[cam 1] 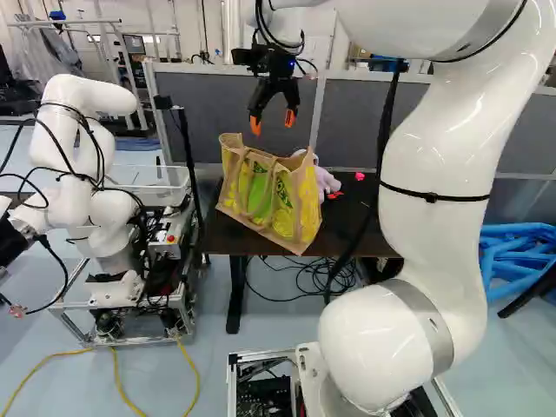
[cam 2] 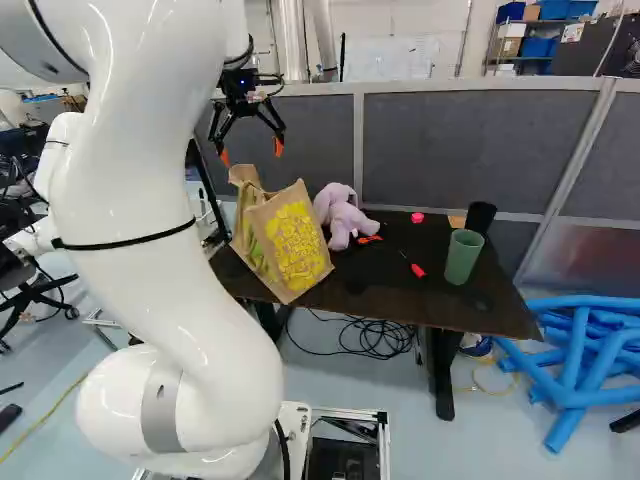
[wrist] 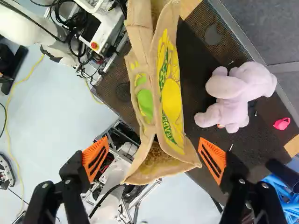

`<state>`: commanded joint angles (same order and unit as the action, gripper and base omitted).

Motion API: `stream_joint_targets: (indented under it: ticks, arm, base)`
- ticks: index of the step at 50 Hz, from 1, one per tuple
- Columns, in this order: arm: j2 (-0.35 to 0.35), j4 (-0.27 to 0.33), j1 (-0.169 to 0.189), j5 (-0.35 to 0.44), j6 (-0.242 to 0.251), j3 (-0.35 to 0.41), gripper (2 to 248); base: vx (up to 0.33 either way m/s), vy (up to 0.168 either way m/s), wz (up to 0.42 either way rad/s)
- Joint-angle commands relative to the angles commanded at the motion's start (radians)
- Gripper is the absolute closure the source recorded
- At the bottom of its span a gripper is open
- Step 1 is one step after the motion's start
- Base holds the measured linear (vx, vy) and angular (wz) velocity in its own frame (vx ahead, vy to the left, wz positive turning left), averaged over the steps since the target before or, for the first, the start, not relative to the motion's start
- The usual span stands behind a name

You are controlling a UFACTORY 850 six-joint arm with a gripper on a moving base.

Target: Pick up the bag on the ground and place it on the table

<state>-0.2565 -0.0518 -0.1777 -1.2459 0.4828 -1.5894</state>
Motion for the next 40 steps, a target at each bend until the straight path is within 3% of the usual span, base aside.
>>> stream_joint_targets:
  ticks: [40]
  arm:
    - [0.000,0.000,0.000,0.000,0.000,0.000,3]
  base:
    - [-0.006,0.000,0.000]
